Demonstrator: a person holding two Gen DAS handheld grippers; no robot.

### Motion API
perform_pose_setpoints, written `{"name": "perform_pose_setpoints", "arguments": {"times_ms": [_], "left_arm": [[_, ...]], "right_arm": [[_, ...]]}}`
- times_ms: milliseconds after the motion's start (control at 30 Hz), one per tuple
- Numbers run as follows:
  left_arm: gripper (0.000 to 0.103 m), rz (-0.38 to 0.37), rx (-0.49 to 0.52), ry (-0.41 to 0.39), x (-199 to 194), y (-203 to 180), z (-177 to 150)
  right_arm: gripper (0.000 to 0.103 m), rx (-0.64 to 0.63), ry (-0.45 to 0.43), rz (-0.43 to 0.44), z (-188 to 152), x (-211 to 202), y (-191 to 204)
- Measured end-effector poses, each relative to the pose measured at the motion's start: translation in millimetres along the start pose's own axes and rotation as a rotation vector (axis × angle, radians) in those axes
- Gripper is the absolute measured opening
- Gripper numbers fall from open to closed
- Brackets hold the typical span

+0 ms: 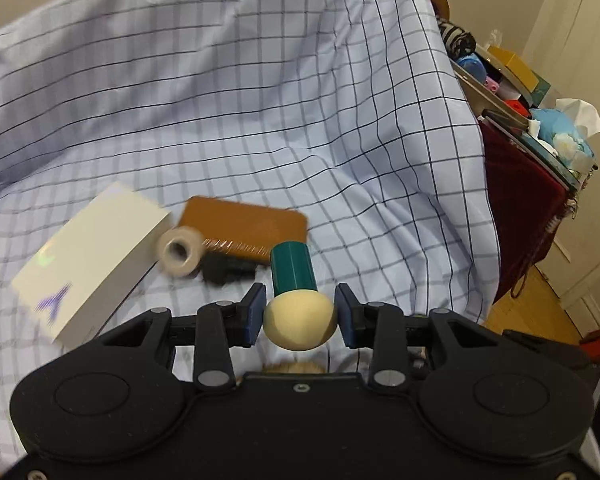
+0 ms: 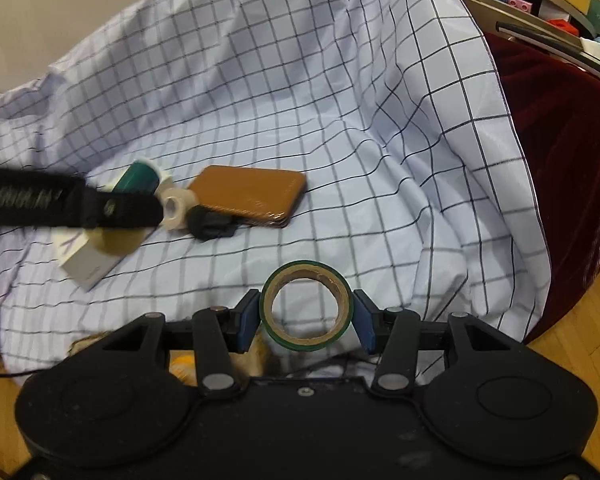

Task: Organize soft objects
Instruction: 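Lower the sponge stamp into the basket and open the left tool while the right tool lowers the tape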

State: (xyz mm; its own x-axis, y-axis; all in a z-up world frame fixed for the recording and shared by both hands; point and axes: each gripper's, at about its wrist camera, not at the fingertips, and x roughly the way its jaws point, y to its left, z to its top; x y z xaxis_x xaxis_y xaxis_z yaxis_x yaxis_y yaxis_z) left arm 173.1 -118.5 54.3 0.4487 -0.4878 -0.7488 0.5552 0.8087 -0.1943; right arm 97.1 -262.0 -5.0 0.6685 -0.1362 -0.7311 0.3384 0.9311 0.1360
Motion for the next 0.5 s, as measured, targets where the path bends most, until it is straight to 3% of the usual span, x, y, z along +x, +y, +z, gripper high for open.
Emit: {"name": "perform_pose_setpoints", "arguments": {"times_ms": [200,400,500], "left_arm": [[0.038,0.026,-0.087,-0.031,-38.4,6.3,-49.9],[0.038,0.125,-0.129,-0.135,-79.7,10.1,-88.0],[0.038,0.129,-0.178,-0.174,-99.5,15.1,-103.5]], "right_arm": [[0.048,0.002,-0.048,0.054,-25.2,-35.4,12.2],[0.048,-0.015,-0.088,0.107,-46.1,-66.7,23.1],[0.048,-0.027,-0.107,0.135,-53.1,-78.9,28.1]]}}
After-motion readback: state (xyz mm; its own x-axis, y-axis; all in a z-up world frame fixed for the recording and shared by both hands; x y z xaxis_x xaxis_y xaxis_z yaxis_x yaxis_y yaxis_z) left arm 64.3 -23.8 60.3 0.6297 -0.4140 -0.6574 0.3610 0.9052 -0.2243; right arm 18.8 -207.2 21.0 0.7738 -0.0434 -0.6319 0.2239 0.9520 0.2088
